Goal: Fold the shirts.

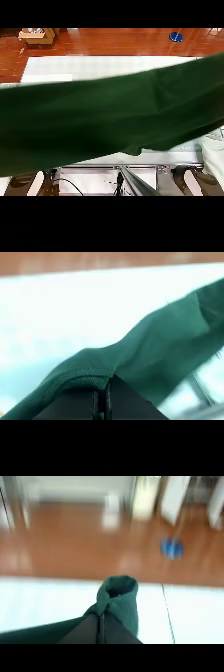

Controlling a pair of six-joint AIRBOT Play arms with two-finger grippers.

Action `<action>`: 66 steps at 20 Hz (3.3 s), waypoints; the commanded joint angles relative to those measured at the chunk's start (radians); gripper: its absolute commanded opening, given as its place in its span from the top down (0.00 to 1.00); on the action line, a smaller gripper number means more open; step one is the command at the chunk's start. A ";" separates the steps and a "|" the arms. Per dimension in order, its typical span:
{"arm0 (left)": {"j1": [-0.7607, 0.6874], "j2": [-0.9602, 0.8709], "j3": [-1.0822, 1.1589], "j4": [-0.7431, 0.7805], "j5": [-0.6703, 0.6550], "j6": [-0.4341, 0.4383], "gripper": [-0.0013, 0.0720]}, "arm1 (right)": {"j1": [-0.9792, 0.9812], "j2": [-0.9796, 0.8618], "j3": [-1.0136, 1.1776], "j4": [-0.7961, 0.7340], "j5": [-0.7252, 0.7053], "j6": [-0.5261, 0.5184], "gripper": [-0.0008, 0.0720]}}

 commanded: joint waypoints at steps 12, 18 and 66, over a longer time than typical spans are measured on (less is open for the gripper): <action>0.000 -0.087 -1.036 0.049 0.506 0.205 0.93 | 0.317 -0.867 -0.019 -0.253 -0.057 -0.026 0.97; 0.000 -0.385 -1.088 0.045 0.909 0.441 0.93 | 0.318 -1.047 -0.019 -0.181 -0.319 0.025 0.97; 0.377 -0.967 -0.933 0.107 0.520 0.534 0.93 | -0.079 -0.510 -1.014 0.226 -0.125 -0.090 0.25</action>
